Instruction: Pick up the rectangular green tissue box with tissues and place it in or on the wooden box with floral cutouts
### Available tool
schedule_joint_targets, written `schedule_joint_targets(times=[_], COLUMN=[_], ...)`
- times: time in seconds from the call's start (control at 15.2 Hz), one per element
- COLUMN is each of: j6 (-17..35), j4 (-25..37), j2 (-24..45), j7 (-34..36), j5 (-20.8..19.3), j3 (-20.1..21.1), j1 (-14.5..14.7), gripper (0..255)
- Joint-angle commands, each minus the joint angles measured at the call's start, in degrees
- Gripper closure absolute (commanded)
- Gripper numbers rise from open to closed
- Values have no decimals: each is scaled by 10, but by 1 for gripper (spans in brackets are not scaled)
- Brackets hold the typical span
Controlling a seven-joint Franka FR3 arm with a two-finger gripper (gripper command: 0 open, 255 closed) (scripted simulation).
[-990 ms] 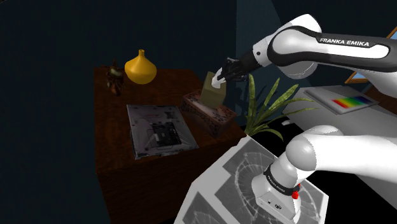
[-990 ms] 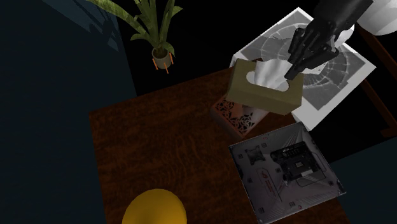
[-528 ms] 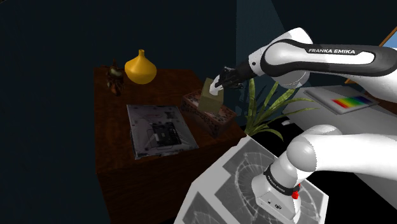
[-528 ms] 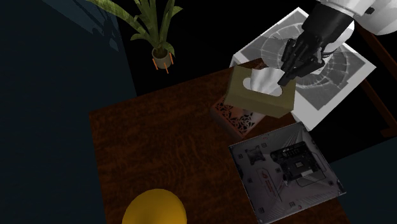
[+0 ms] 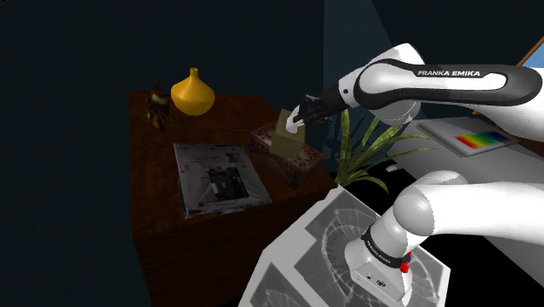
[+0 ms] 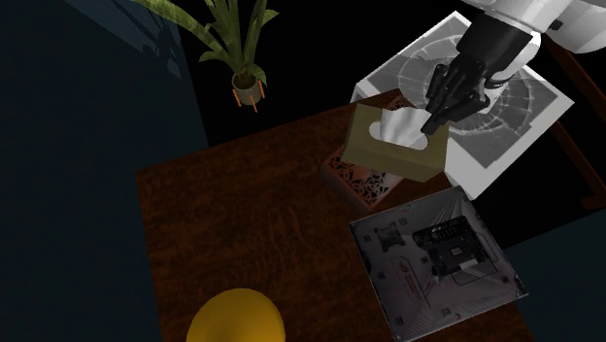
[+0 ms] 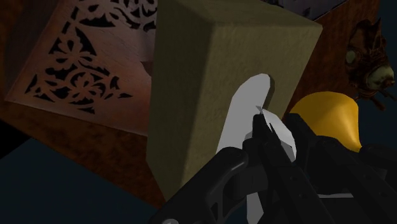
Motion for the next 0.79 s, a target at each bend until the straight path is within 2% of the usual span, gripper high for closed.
schedule_joint_targets(times=[0.0, 0.07, 0.4, 0.66, 0.73], j6=[0, 0, 0, -114, -114], j4=[-1, 0, -1, 10, 10], j2=[1, 1, 1, -97, -97], j7=[0, 0, 0, 25, 25], j5=[0, 0, 0, -49, -49], j3=[0, 0, 0, -23, -23], j1=[0, 0, 0, -32, -32], gripper=[255, 0, 0, 0, 0])
